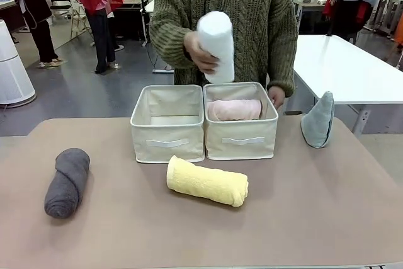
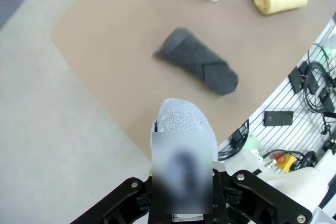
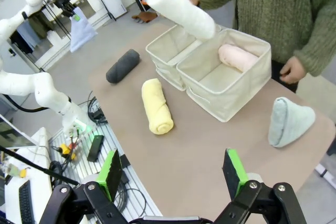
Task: Sort the towels based on their folding style.
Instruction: Pick up one triangle-folded towel and place it in the left Fabric basket.
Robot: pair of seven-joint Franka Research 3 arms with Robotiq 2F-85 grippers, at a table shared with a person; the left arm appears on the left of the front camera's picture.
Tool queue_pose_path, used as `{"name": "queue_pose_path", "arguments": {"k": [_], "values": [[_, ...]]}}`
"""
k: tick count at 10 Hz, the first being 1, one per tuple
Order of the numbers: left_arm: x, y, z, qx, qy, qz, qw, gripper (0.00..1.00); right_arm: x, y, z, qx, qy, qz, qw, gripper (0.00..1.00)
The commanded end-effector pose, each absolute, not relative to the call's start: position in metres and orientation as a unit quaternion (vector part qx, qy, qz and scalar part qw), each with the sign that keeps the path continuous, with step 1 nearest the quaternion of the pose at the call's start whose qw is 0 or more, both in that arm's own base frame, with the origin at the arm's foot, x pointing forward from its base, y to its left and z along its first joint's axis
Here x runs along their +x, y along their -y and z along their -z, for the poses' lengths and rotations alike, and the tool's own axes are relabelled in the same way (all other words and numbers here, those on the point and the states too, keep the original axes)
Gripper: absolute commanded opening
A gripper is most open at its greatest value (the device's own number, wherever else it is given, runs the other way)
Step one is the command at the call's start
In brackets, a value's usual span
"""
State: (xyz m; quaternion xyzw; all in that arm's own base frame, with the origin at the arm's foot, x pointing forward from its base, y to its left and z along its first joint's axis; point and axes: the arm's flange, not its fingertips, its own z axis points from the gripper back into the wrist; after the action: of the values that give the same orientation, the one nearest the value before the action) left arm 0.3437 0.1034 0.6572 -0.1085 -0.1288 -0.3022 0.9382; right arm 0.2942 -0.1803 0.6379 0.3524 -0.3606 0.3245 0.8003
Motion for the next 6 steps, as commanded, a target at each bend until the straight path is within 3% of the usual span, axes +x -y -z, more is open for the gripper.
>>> {"name": "queue_pose_path", "arguments": {"k": [1,6], "values": [[0.363,-0.050,-0.674,-0.085,0.138,0.321,0.933,0.17,0.295,0.181,-0.637,0.360,0.370,-0.331,0.790,1.00],[0.408,0.079,-0.683,-0.096,0.147,0.356,0.918,0.17,0.295,0.181,-0.637,0.360,0.370,-0.331,0.790,1.00]]}}
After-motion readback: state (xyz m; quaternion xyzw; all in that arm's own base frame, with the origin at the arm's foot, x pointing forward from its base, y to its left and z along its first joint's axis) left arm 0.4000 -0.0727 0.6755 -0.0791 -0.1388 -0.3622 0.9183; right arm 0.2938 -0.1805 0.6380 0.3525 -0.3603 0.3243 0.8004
